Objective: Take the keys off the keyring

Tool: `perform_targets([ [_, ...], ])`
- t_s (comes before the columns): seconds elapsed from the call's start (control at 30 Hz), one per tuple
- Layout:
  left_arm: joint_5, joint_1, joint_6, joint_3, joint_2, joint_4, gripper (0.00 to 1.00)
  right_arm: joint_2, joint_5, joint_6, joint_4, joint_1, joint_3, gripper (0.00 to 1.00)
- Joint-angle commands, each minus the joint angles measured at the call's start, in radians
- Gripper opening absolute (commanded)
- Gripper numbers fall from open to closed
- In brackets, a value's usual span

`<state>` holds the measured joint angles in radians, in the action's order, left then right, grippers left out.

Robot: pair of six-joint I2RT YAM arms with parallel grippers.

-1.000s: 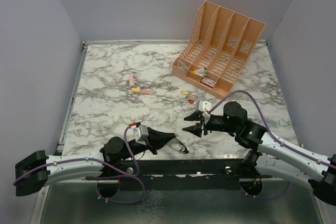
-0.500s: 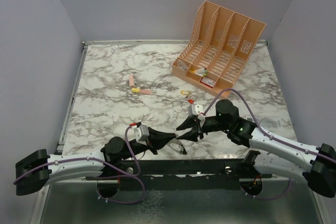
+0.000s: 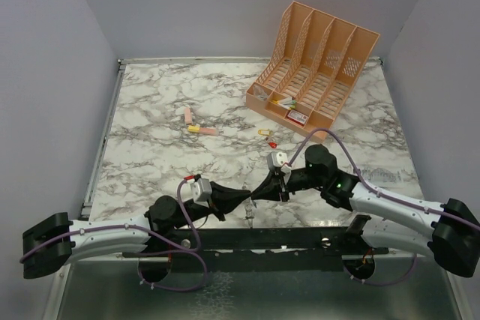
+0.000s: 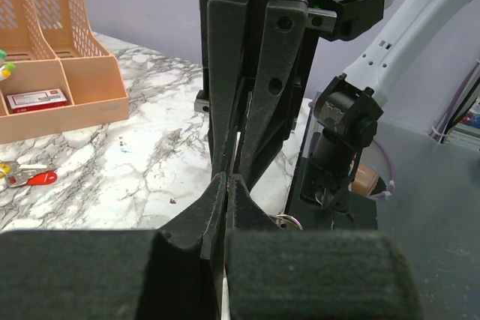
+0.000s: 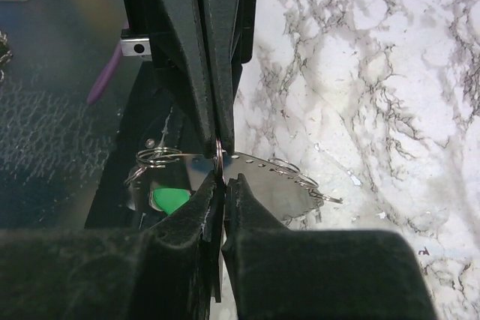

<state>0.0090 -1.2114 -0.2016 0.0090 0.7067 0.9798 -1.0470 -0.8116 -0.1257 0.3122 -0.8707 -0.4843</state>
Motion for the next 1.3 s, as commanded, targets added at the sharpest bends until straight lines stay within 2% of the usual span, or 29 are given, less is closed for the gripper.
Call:
perform_targets([
  [0.0, -0.025, -0.003, -0.02, -0.061, -0.011, 0.089, 0.0, 0.033, -0.026, 0.012, 0.048, 0.012, 0.032, 0.04],
  [0.07, -0.018, -0.004, -0.019, -0.057, 0.001, 0.089, 0.0, 0.039, -0.033, 0.014, 0.051, 0.012, 0.03, 0.03],
  [0.2, -0.01, -0.003, -0.021, -0.05, 0.021, 0.095, 0.0, 0.039, -0.051, 0.019, 0.058, 0.012, 0.027, 0.09],
  [0.3, -0.01, -0.004, -0.022, -0.045, 0.034, 0.096, 0.0, 0.038, -0.06, 0.024, 0.07, 0.012, 0.029, 0.01],
  [0.4, -0.023, -0.004, -0.028, -0.044, 0.036, 0.095, 0.0, 0.038, -0.037, 0.014, 0.042, 0.012, 0.02, 0.01],
  [0.47, -0.043, -0.003, -0.036, -0.043, 0.024, 0.08, 0.04, 0.043, -0.016, -0.002, -0.004, 0.014, 0.008, 0.0],
  [0.6, -0.09, -0.003, -0.047, -0.014, -0.015, -0.035, 0.2, 0.064, 0.017, -0.035, -0.101, 0.015, -0.019, 0.0],
  [0.77, -0.121, -0.003, -0.069, 0.04, -0.051, -0.179, 0.33, 0.077, 0.04, -0.06, -0.17, 0.015, -0.042, 0.01],
  [0.9, -0.128, -0.003, -0.085, 0.1, -0.067, -0.32, 0.35, 0.059, 0.041, -0.072, -0.193, 0.016, -0.055, 0.0],
  [1.03, -0.11, -0.004, -0.083, 0.176, -0.078, -0.483, 0.4, 0.056, 0.056, -0.074, -0.203, 0.019, -0.067, 0.0],
  [1.17, -0.102, -0.003, -0.077, 0.214, -0.089, -0.554, 0.41, 0.075, 0.088, -0.078, -0.231, 0.018, -0.088, 0.0],
  [1.27, -0.148, -0.004, -0.088, 0.212, -0.089, -0.568, 0.43, 0.082, 0.15, -0.072, -0.243, 0.021, -0.089, 0.0],
])
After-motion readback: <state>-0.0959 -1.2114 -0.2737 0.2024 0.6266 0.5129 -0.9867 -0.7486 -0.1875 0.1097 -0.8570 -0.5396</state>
